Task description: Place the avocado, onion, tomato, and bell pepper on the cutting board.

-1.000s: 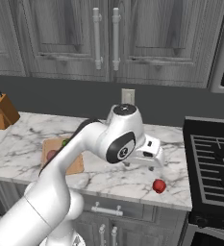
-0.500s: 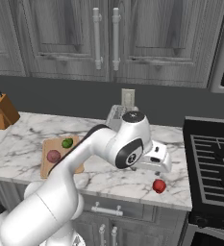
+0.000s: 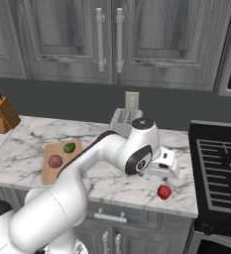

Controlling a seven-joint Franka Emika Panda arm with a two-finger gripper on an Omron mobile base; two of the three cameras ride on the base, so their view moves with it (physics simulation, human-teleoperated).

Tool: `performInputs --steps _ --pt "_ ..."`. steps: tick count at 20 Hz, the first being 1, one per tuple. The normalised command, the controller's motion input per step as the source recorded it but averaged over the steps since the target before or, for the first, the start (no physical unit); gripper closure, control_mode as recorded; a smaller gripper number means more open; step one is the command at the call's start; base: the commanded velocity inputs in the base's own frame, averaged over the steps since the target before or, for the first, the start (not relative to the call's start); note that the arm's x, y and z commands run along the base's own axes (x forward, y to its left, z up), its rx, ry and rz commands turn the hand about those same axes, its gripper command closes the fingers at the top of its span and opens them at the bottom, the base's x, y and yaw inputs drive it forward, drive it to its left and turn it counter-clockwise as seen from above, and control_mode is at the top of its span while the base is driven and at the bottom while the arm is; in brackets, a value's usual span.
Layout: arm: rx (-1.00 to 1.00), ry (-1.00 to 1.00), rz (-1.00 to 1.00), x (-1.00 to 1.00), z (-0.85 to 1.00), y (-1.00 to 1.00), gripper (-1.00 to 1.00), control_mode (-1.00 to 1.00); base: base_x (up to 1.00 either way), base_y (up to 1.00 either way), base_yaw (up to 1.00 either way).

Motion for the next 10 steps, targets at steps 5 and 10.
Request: performInputs --steps 5,10 --pt "0.02 0.0 0.0 0.11 -0.17 -0.11 -1.0 -1.0 0.0 0.0 0.0" --pt "0.04 0.0 0.0 0.11 -0.24 -0.09 -1.0 -1.0 0.0 0.0 0.0"
